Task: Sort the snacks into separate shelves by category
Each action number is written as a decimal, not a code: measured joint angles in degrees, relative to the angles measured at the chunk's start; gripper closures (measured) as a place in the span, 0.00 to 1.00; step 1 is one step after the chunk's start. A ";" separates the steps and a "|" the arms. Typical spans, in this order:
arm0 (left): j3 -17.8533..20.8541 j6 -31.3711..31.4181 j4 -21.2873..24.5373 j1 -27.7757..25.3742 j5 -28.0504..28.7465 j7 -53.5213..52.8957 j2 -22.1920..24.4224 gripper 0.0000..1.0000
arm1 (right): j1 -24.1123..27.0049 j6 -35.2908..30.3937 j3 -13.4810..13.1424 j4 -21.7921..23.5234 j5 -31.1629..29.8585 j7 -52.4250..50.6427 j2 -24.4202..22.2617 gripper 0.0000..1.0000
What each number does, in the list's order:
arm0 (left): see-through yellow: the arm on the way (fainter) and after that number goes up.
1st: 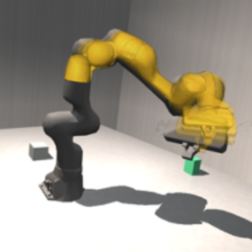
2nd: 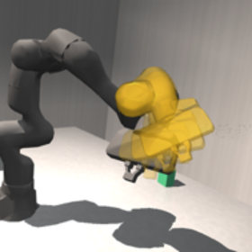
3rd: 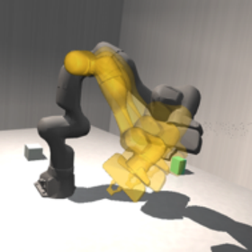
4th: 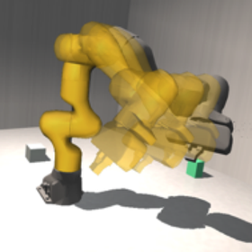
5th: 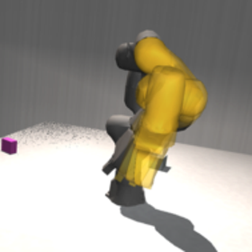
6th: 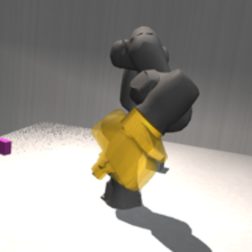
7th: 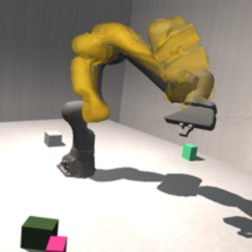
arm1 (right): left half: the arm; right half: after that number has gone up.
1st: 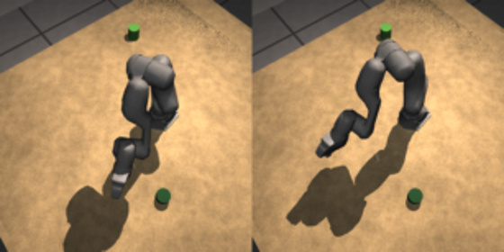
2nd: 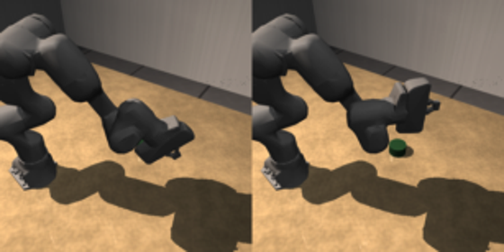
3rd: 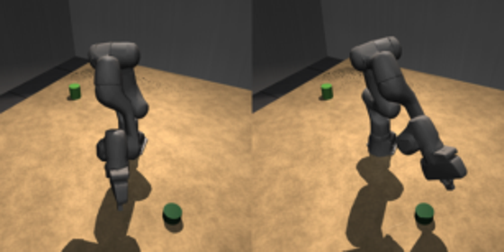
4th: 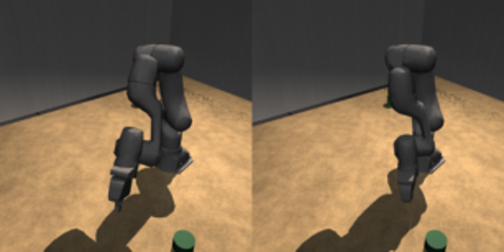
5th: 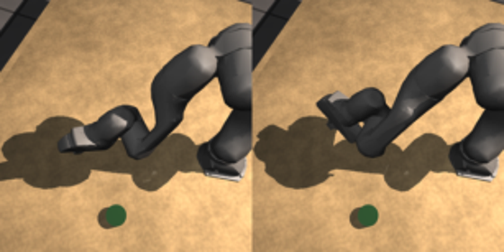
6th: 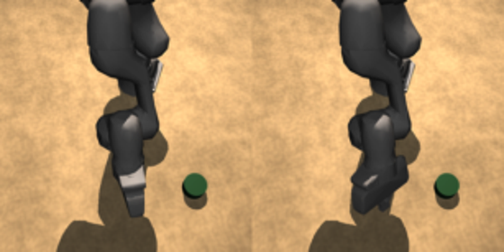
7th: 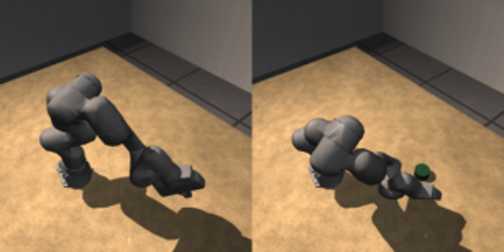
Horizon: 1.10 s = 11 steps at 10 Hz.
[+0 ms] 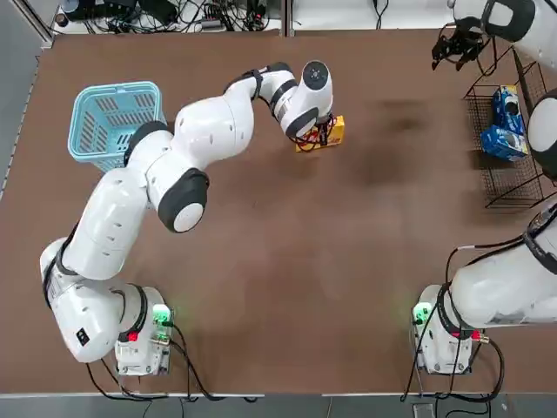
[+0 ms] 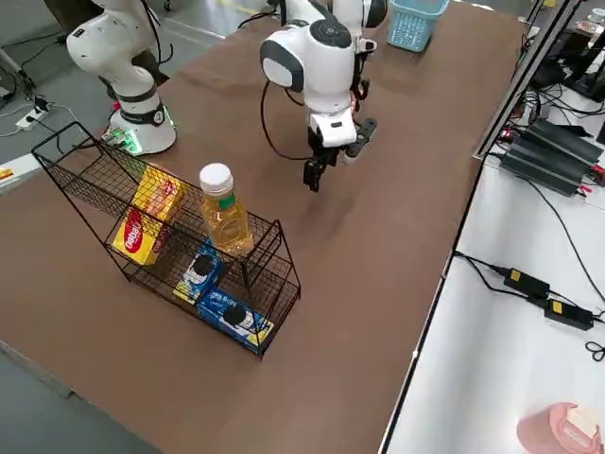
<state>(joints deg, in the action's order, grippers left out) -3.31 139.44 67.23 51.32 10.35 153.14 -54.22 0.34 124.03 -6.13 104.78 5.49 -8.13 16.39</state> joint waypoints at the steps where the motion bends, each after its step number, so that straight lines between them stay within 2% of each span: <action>1: 0.10 -0.17 -0.54 -0.31 0.00 -0.03 0.43 0.07 | -0.12 -1.03 0.13 -1.87 0.00 0.02 0.83 0.00; 3: 0.28 -4.94 -1.29 -1.62 0.00 -0.39 3.29 0.00 | -1.31 -2.24 0.49 -5.04 0.25 3.01 2.74 0.00; 5: 0.66 -10.15 -1.62 -3.48 0.08 -1.40 7.92 0.00 | -4.25 -2.24 0.71 -7.22 0.27 9.80 3.98 0.00; 6: 0.46 -12.78 -1.72 -6.28 0.08 -4.75 10.79 0.00 | -6.00 -2.22 0.78 -8.05 0.28 12.60 4.39 0.00; 8: -1.15 -17.97 -1.74 -15.58 -1.15 -15.42 16.44 0.00 | -10.31 -1.29 0.92 -8.77 0.33 20.93 5.19 0.00; 11: -1.80 -32.40 0.39 -25.52 -2.49 -33.28 24.09 0.00 | -16.97 -0.10 1.01 -9.43 0.32 34.51 5.75 0.00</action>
<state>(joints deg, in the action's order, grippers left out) -5.12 107.04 67.62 25.80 7.85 119.86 -30.12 -16.63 123.93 -5.12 95.35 5.82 26.38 22.14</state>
